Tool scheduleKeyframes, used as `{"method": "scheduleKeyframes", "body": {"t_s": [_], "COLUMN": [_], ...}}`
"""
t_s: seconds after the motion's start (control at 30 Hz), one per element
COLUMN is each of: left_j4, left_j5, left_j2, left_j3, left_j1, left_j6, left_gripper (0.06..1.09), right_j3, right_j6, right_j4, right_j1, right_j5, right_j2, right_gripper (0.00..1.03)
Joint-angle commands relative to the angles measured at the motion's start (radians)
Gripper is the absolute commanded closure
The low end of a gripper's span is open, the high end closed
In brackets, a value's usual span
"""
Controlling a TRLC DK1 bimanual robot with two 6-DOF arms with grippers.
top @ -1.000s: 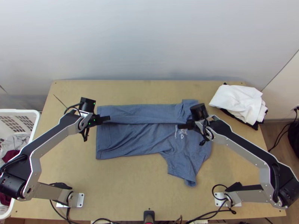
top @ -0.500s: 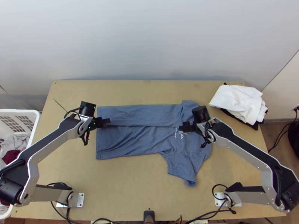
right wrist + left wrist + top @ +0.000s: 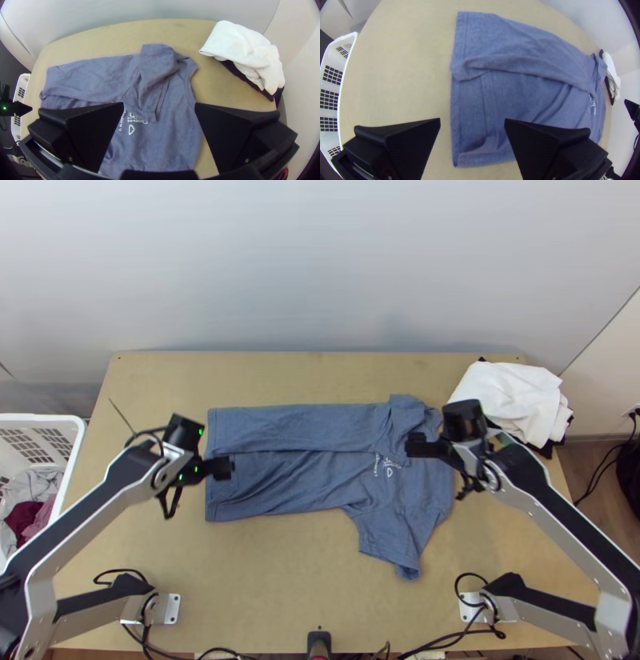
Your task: Fold the t-shirt
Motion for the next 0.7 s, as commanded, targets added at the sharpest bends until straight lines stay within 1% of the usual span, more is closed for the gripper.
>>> {"method": "scheduleKeyframes", "body": {"t_s": [0.0,0.2,0.33,0.47,0.63,0.67], "left_j4": [-0.060,-0.052,0.033,0.063,0.105,0.115], "left_j5": [0.018,0.006,-0.034,-0.033,-0.033,-0.033], "left_j2": [-0.128,-0.171,-0.166,-0.143,-0.140,-0.140], "left_j3": [-0.135,-0.235,-0.292,-0.299,-0.319,-0.322], "left_j1": [-0.056,-0.097,-0.126,-0.142,-0.157,-0.157], "left_j6": [-0.006,0.005,0.003,-0.006,-0.017,-0.020], "left_gripper": [0.15,0.15,0.15,0.16,0.32,0.34], "right_j3": [-0.018,-0.070,-0.093,-0.125,-0.135,-0.138], "right_j6": [0.042,0.028,0.020,0.034,0.033,0.033], "right_j4": [-0.149,-0.159,-0.195,-0.210,-0.245,-0.253], "right_j1": [-0.001,0.013,0.043,0.048,0.057,0.063], "right_j5": [-0.030,-0.033,-0.039,-0.057,-0.059,-0.059], "right_j2": [-0.134,-0.229,-0.256,-0.272,-0.280,-0.283], "right_gripper": [0.04,0.04,0.04,0.04,0.04,0.04]}}
